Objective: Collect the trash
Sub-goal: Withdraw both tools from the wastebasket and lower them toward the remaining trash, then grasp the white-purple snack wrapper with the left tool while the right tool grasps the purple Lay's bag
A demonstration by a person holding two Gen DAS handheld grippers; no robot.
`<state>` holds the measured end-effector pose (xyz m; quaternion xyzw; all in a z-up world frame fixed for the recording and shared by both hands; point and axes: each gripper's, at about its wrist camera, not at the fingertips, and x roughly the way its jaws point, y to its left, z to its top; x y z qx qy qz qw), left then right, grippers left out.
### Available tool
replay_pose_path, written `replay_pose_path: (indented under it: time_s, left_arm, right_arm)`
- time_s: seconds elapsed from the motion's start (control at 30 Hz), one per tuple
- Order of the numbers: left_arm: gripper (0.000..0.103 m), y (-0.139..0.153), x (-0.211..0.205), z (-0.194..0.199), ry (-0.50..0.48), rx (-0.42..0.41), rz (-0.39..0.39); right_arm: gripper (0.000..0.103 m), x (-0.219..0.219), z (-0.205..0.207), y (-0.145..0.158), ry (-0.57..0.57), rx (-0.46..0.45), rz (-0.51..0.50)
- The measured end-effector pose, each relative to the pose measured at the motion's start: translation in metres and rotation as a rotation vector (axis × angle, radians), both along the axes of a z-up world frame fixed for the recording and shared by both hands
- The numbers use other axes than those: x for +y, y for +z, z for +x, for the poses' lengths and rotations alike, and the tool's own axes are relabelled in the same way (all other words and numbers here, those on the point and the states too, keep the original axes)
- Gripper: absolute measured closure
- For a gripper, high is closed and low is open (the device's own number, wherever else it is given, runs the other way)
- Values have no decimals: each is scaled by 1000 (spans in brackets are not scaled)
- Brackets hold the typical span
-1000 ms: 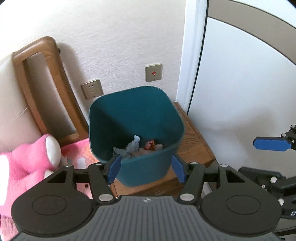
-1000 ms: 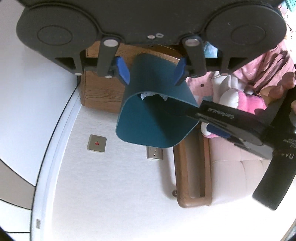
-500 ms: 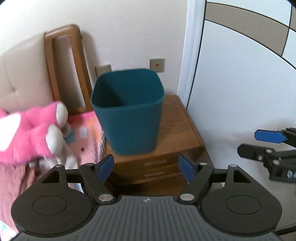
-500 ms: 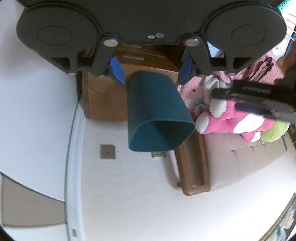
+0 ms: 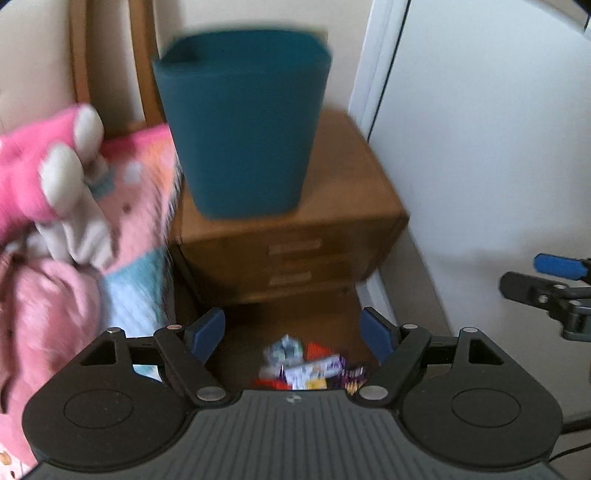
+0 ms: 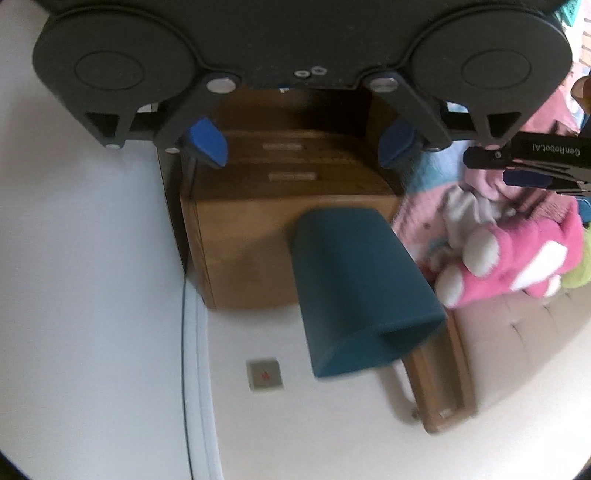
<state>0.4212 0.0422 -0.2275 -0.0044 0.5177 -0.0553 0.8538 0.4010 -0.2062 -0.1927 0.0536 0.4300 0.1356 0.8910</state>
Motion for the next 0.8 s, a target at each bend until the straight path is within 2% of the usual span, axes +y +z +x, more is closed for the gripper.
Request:
replay_pose_path:
  time_s: [0.1, 0.2, 0.27, 0.33, 0.47, 0.8]
  left_arm:
    - [23, -46, -1, 3, -21, 63, -8]
    - [22, -93, -5, 6, -45, 107, -2]
    - [18, -126, -8, 8, -58, 129, 0]
    - [8, -159, -11, 8, -64, 144, 0]
    - [5, -236, -20, 9, -81, 216, 13]
    - [5, -402, -57, 24, -285, 227, 154]
  right_arm:
    - [3, 0, -5, -36, -15, 42, -19]
    - [0, -1, -10, -77, -4, 82, -50]
    - [0, -3, -12, -108, -9, 115, -66]
    - [0, -7, -12, -138, -24, 152, -66]
    - [0, -16, -13, -208, -72, 235, -93]
    - [1, -21, -26, -381, -187, 412, -95]
